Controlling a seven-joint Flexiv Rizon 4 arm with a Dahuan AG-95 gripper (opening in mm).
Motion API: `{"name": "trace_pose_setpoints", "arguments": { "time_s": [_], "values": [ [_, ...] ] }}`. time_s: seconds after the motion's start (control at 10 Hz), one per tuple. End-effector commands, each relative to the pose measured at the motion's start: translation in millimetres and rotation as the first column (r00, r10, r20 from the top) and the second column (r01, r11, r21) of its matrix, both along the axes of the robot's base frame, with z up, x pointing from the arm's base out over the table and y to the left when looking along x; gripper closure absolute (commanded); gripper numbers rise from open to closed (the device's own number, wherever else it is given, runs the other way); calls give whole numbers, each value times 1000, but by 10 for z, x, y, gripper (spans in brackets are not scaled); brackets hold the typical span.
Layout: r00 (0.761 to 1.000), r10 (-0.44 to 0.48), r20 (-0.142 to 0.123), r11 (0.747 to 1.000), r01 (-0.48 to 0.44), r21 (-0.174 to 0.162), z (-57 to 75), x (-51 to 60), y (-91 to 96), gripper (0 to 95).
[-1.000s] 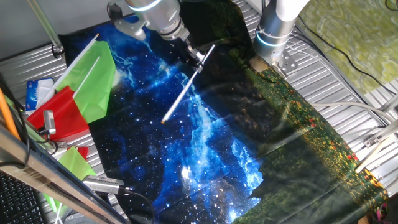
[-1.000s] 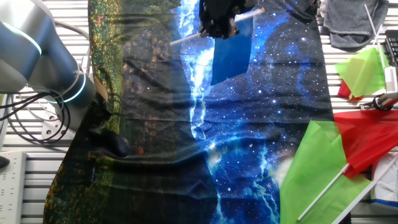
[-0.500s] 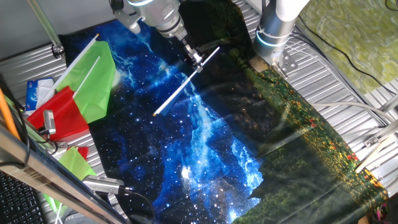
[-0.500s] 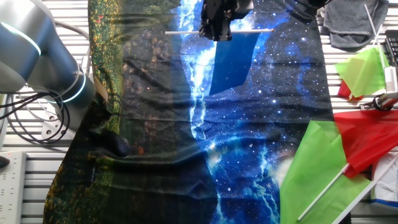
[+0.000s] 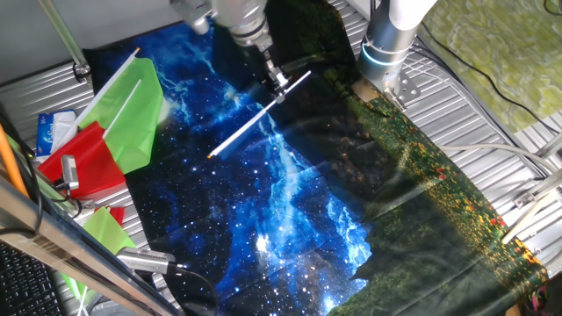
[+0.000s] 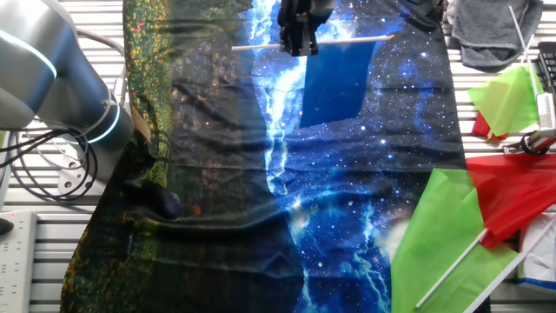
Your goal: Wave the flag
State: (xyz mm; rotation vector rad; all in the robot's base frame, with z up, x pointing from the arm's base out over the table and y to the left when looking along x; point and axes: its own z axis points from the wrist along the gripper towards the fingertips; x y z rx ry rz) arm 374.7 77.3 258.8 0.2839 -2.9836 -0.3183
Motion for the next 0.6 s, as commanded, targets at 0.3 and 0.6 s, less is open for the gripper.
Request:
{"name": "trace_pose_setpoints", "arguments": {
  "time_s": [0.3,0.6],
  "values": [
    [999,13,37,1000,-13,-4,-258,257,-52,950],
    [998,37,43,999,-37,-5,-495,380,-87,950]
  ]
}}
